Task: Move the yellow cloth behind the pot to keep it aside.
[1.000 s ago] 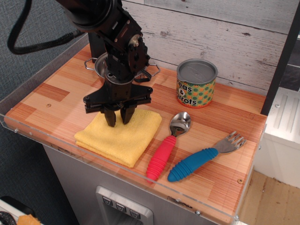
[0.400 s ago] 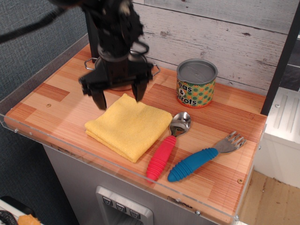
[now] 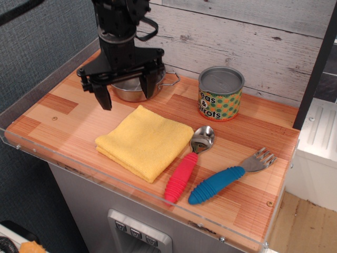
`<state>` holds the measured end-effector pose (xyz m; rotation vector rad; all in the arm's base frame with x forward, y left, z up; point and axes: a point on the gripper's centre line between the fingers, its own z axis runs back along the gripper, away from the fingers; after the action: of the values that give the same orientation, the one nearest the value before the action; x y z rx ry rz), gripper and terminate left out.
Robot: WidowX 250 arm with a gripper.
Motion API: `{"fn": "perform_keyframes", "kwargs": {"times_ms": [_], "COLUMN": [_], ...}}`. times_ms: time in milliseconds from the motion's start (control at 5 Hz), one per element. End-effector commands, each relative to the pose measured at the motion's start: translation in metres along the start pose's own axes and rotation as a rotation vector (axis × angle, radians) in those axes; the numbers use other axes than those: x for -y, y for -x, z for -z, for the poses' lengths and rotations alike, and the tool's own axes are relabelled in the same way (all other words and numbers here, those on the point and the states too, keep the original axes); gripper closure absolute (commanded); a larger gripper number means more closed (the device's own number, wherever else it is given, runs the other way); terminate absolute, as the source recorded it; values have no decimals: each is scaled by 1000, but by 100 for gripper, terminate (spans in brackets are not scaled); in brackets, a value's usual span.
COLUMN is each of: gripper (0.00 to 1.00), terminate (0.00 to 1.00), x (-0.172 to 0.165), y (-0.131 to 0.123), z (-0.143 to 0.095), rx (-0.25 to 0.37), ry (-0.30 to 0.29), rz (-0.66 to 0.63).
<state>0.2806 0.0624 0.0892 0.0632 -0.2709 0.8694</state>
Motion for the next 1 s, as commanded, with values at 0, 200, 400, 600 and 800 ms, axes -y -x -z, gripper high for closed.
{"fn": "perform_keyframes", "kwargs": {"times_ms": [0, 200, 400, 600, 800], "gripper": [0, 0, 0, 0, 0], "terminate": [0, 0, 0, 0, 0], "x": [11, 25, 42, 55, 67], "y": [-14, -8, 0, 8, 14], "z": [-29, -32, -40, -42, -43], "rx": [33, 39, 49, 73, 92], "ry": [-3, -22, -33, -39, -50], "rz": [10, 82, 212, 362, 455]}}
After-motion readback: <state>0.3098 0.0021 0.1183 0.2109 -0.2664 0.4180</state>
